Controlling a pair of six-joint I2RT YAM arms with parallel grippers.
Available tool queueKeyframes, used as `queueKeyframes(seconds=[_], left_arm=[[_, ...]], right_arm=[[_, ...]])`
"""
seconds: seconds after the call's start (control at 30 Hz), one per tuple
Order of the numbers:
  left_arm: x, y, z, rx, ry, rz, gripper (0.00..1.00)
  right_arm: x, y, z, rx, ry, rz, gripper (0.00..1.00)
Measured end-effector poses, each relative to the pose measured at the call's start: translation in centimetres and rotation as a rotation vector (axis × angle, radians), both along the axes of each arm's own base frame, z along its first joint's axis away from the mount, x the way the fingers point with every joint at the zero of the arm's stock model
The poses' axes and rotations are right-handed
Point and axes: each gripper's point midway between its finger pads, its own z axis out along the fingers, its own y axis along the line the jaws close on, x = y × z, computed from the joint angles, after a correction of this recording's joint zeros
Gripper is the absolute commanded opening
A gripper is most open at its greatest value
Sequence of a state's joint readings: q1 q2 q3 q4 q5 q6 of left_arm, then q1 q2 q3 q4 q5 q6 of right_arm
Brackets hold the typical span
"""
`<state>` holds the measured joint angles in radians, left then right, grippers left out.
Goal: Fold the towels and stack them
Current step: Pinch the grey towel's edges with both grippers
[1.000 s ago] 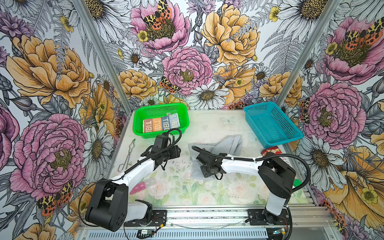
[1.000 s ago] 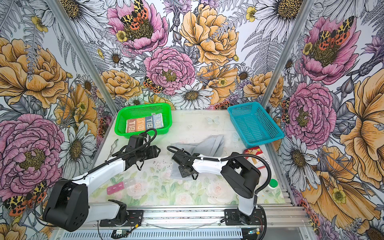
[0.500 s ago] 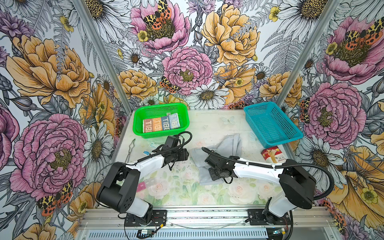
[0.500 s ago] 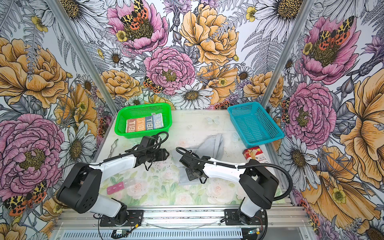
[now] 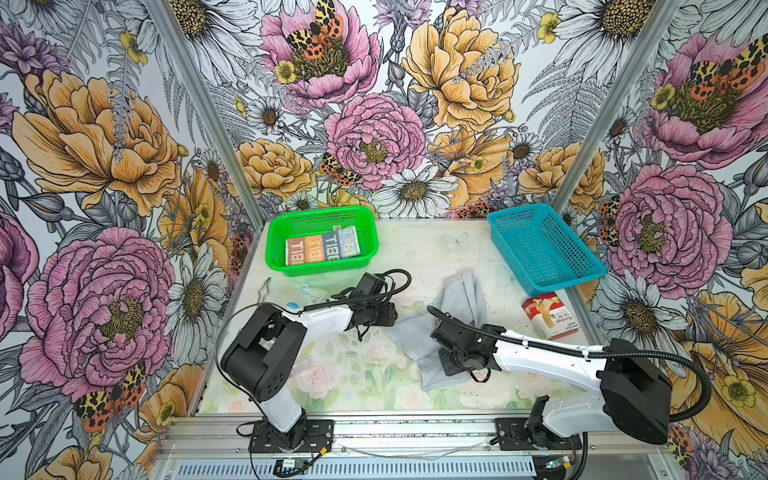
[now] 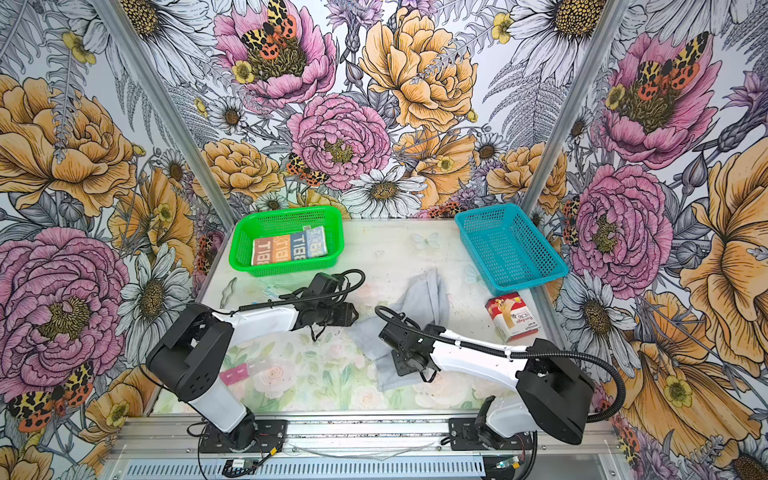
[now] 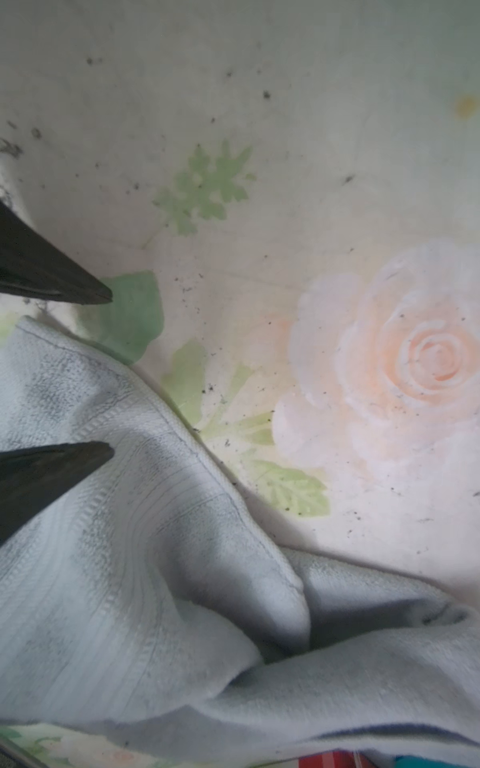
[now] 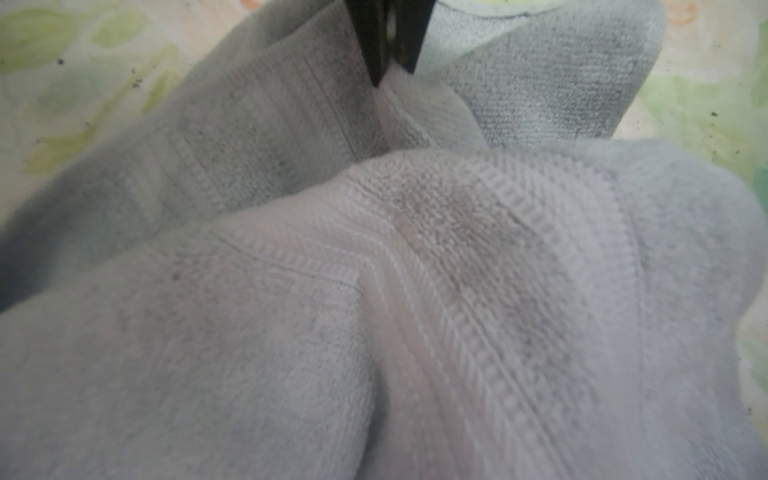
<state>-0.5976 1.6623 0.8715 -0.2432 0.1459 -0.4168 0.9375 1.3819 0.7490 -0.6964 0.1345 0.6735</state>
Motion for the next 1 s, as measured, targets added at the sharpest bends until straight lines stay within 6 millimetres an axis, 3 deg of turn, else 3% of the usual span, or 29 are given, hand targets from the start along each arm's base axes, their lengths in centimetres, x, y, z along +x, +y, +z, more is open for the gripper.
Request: queueKeyframes(seconds=[0.1, 0.4, 0.77, 1.0], left_arm=[[-0.9, 0.2, -0.3, 0.023, 0.017, -0.008, 0.55], [-1.5, 1.4, -1.0, 0.087, 0.03, 0.007, 0.54], [-2.1, 1.1, -1.4, 0.111, 0.042, -0.012, 0.37], [-1.7, 0.3, -1.5, 0.13, 0.035, -0.026, 0.33]], right_arm=[[0.0, -0.1, -0.2, -0.008, 0.005, 0.002, 0.13], [-0.1, -0.1, -0.3, -0.012, 0.009, 0.001, 0.18], [-0.2, -0.2, 0.4, 0.001, -0.001, 0.001, 0.28], [-0.2, -0.3, 1.1, 0.015, -0.011, 0.0, 0.32]])
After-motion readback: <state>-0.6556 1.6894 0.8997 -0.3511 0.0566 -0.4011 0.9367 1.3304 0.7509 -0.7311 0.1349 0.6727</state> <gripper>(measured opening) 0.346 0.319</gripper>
